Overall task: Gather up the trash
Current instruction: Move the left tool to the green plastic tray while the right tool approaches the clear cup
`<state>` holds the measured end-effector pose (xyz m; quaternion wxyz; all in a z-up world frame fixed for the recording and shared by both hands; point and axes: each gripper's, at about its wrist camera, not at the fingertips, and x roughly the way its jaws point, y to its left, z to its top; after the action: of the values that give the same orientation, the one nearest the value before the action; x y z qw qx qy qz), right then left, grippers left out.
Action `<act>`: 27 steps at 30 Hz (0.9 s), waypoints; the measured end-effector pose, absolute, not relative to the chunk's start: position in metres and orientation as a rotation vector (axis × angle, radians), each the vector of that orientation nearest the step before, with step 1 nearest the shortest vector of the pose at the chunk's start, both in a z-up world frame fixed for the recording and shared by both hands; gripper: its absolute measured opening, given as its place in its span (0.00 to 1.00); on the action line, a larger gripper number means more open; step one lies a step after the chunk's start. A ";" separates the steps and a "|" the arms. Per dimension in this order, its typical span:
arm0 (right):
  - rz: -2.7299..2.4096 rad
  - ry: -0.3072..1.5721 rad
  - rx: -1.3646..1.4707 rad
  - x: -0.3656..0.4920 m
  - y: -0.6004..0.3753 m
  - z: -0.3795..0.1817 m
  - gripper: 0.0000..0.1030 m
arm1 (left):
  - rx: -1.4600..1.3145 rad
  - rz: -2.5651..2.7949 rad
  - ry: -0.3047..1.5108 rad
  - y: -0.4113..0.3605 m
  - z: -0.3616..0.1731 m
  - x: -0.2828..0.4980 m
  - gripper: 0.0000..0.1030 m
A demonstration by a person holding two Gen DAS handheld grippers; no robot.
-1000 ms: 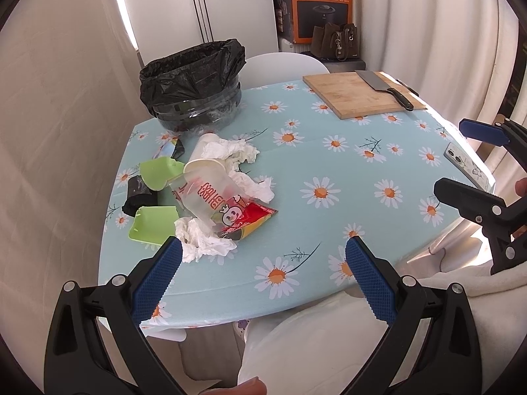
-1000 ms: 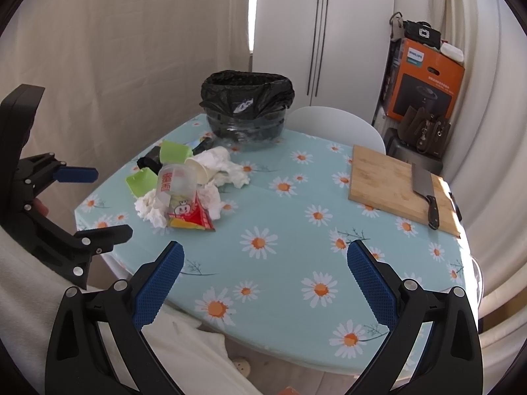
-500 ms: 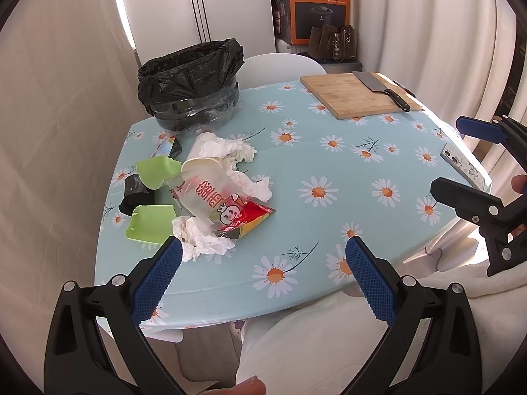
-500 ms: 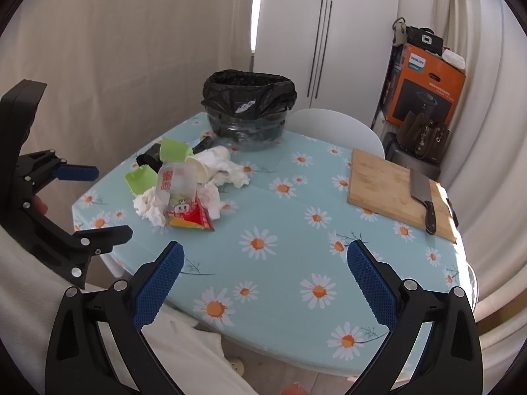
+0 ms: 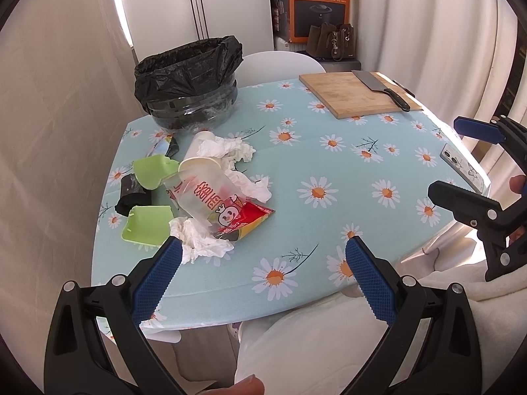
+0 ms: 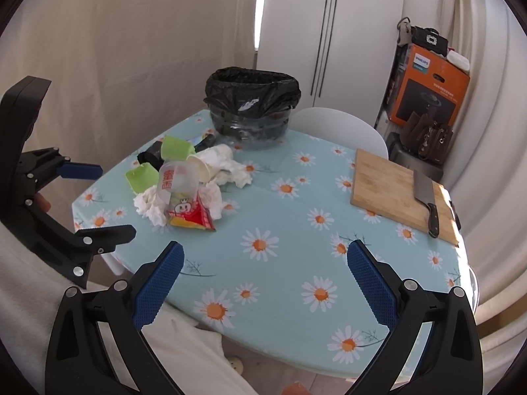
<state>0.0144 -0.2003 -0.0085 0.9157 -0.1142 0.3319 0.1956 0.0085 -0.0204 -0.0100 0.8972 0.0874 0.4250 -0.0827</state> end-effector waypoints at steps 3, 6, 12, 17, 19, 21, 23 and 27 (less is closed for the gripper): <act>0.406 0.695 -0.233 0.019 -0.199 -0.010 0.92 | 0.182 -0.153 0.874 -0.018 -0.009 0.011 0.94; 0.410 0.708 -0.232 0.023 -0.196 -0.011 0.92 | 0.177 -0.140 0.876 -0.014 -0.009 0.013 0.94; 0.439 0.734 -0.229 0.034 -0.185 -0.013 0.92 | 0.162 -0.113 0.894 0.001 -0.006 0.020 0.94; 0.465 0.769 -0.229 0.045 -0.170 -0.017 0.92 | 0.155 -0.098 0.908 0.017 -0.004 0.026 0.94; 0.466 0.762 -0.243 0.048 -0.163 -0.015 0.92 | 0.153 -0.092 0.909 0.025 -0.003 0.028 0.94; 0.470 0.762 -0.253 0.053 -0.157 -0.014 0.92 | 0.159 -0.081 0.914 0.033 -0.002 0.030 0.94; 0.485 0.782 -0.252 0.059 -0.150 -0.015 0.92 | 0.154 -0.083 0.925 0.042 -0.003 0.034 0.94; 0.515 0.814 -0.241 0.070 -0.135 -0.017 0.92 | 0.145 -0.072 0.945 0.064 -0.004 0.041 0.94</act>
<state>0.0703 -0.1346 -0.0168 0.8794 -0.1154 0.3903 0.2469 0.0415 0.0643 -0.0040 0.8874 0.0699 0.4545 -0.0345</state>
